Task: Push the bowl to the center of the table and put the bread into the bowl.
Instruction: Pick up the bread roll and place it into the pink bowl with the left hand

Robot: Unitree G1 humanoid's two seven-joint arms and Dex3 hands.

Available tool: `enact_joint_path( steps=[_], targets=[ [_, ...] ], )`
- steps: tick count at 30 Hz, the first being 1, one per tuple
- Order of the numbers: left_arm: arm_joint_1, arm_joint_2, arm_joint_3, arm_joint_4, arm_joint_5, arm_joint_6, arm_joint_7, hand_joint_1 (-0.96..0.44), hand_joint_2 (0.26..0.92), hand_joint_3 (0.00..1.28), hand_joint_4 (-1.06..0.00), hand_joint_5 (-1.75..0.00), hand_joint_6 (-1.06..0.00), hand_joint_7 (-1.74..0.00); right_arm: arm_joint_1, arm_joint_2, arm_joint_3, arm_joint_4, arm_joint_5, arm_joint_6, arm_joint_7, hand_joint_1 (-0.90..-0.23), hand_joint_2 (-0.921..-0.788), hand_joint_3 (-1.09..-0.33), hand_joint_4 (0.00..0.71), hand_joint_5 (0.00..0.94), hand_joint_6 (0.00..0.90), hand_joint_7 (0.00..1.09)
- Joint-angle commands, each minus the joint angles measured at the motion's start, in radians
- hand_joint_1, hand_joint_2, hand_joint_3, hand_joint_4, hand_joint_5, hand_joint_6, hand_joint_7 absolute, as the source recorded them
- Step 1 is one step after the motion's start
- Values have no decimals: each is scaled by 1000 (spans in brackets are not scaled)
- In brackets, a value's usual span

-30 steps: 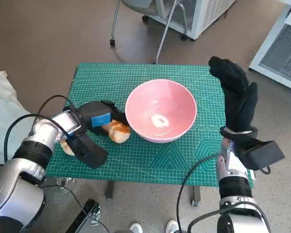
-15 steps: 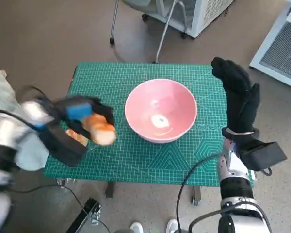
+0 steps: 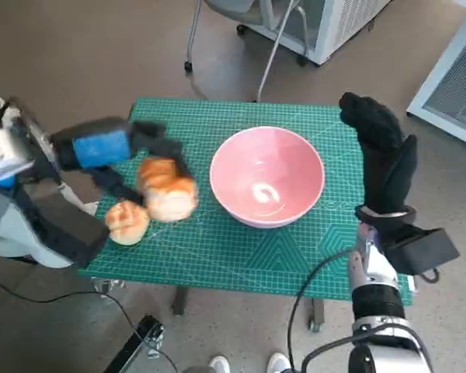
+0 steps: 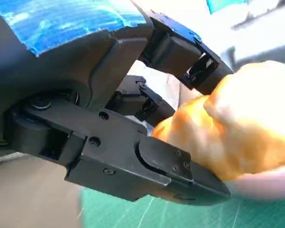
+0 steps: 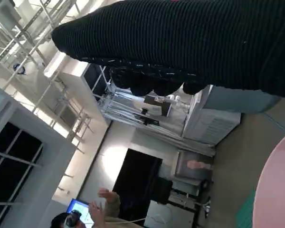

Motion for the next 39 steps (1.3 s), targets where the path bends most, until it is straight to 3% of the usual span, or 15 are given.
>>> enact_joint_path(
  steps=[1, 9, 15, 23, 30, 32, 36, 37, 38, 39],
  targets=[
    [-63, -107, -5, 29, 56, 12, 56, 2, 912, 55, -601, -1099, -790, -1143, 27, 10, 5, -9, -4, 14, -9, -560, -921, -771, 405, 23, 76, 790],
    [-191, -278, -131, 304, 293, -31, 291, -2, 920, 110, -526, -1160, -707, -1249, 35, 9, 15, -13, -25, 7, -20, -564, -921, -770, 398, 19, 48, 780],
    [-270, -389, -210, 494, 387, 7, 377, -5, 921, 146, -491, -1178, -663, -1311, 43, 2, 17, -11, -35, 0, -24, -554, -921, -778, 395, 16, 44, 779],
    [-313, -483, -284, 660, 446, 63, 435, -5, 921, 166, -470, -1197, -640, -1337, 56, -2, 14, -24, -26, 0, -21, -552, -921, -784, 391, 13, 46, 776],
    [-317, -520, -321, 746, 454, 82, 448, -3, 921, 142, -472, -1232, -686, -1255, 66, -3, 4, -33, 7, 13, 1, -561, -921, -776, 392, 12, 61, 772],
    [-311, -531, -318, 761, 441, 102, 422, -2, 920, 152, -460, -1282, -667, -1237, 68, -3, 3, -35, 15, 18, 6, -569, -921, -766, 392, 12, 69, 770],
    [-299, -544, -321, 768, 436, 156, 365, -2, 921, 277, -377, -1430, -462, -1387, 70, -4, 1, -38, 26, 25, 12, -577, -921, -752, 393, 12, 86, 772],
    [-297, -545, -323, 766, 438, 167, 352, -28, 893, 260, -327, -1077, -392, -1115, 71, -4, 0, -39, 28, 27, 14, -578, -921, -748, 394, 12, 91, 772],
    [-295, -546, -324, 761, 437, 184, 328, -43, 896, 210, -351, -743, -402, -837, 72, -3, 0, -41, 28, 27, 14, -579, -921, -746, 395, 12, 94, 773],
    [-293, -546, -324, 757, 435, 195, 310, -48, 901, 181, -331, -597, -393, -710, 72, -3, 0, -43, 29, 28, 14, -579, -921, -745, 396, 12, 94, 772]
  ],
)
